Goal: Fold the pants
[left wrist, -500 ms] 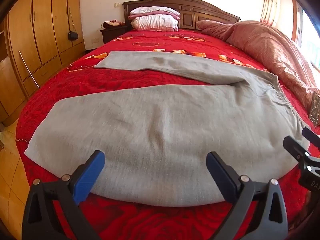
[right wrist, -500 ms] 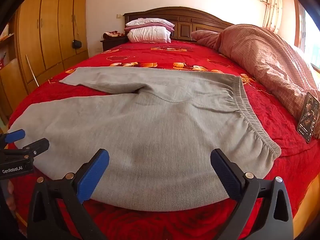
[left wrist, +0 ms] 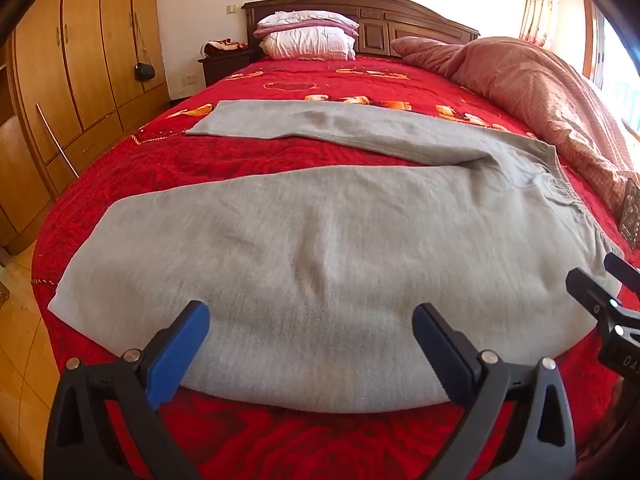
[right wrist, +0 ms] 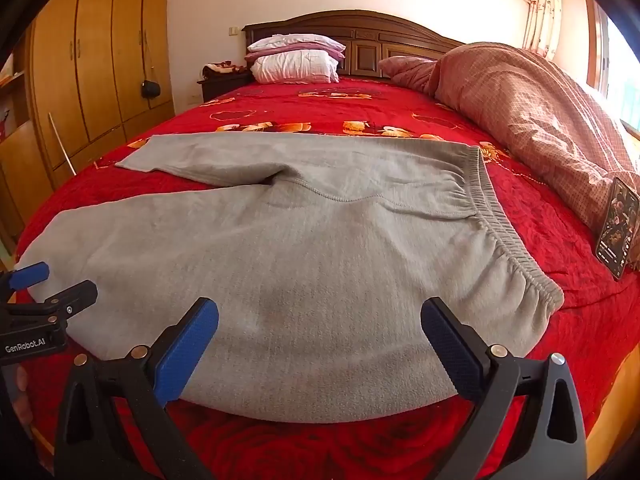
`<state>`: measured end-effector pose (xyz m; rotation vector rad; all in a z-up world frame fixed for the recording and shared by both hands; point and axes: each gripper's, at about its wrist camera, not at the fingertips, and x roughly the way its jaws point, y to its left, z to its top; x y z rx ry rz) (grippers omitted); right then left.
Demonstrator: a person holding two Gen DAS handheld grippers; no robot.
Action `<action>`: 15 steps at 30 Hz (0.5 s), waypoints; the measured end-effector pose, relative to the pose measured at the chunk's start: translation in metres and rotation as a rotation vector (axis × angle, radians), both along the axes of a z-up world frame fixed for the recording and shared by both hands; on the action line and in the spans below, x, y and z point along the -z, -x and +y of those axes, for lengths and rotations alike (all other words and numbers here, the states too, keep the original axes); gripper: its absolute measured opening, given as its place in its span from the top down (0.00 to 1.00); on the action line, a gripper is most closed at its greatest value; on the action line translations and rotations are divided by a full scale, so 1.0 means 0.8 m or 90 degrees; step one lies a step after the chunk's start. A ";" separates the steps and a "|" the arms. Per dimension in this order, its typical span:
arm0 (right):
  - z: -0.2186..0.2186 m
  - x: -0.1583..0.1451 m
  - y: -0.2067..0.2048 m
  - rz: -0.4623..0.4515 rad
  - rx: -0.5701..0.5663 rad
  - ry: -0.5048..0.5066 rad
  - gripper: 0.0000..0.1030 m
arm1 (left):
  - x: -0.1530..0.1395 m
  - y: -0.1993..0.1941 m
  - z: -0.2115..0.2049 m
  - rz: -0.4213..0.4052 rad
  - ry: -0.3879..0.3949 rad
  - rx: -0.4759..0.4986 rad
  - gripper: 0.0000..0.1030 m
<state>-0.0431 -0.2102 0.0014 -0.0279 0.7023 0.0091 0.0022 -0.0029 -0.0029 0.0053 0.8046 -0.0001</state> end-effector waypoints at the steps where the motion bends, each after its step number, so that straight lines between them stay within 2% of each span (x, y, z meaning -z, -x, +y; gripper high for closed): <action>1: 0.000 0.000 0.000 0.001 0.000 0.000 0.00 | 0.000 0.000 0.000 0.000 0.000 0.000 0.00; 15: -0.002 0.001 -0.001 0.002 0.001 -0.003 0.00 | 0.001 0.000 0.004 0.005 0.003 -0.004 0.00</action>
